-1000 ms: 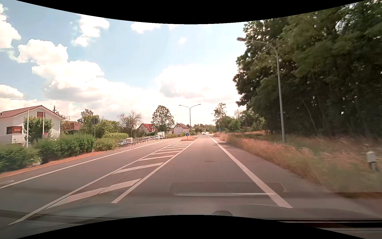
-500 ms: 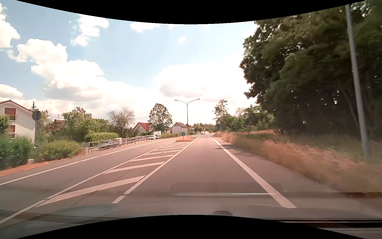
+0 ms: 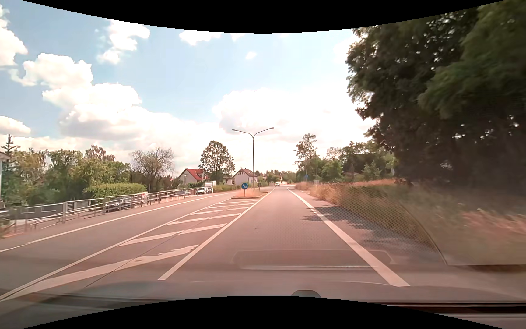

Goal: Follow the waypoints while adhering to traffic rules and regulations

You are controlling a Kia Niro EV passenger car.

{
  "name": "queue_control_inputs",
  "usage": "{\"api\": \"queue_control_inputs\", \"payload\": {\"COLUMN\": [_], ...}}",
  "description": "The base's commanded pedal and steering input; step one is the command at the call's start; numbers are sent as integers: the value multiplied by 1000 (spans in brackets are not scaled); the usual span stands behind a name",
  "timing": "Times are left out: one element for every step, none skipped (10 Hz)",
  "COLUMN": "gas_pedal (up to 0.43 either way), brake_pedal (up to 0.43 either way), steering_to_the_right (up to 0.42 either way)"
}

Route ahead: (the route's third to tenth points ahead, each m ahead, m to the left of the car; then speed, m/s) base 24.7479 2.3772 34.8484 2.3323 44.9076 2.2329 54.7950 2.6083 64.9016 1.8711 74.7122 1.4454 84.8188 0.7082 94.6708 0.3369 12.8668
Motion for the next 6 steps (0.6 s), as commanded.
{"api": "queue_control_inputs", "payload": {"gas_pedal": [59,59,59,59,59,59], "brake_pedal": [0,0,0,0,0,0], "steering_to_the_right": [-3,-3,-3,-3,-3,-3]}}
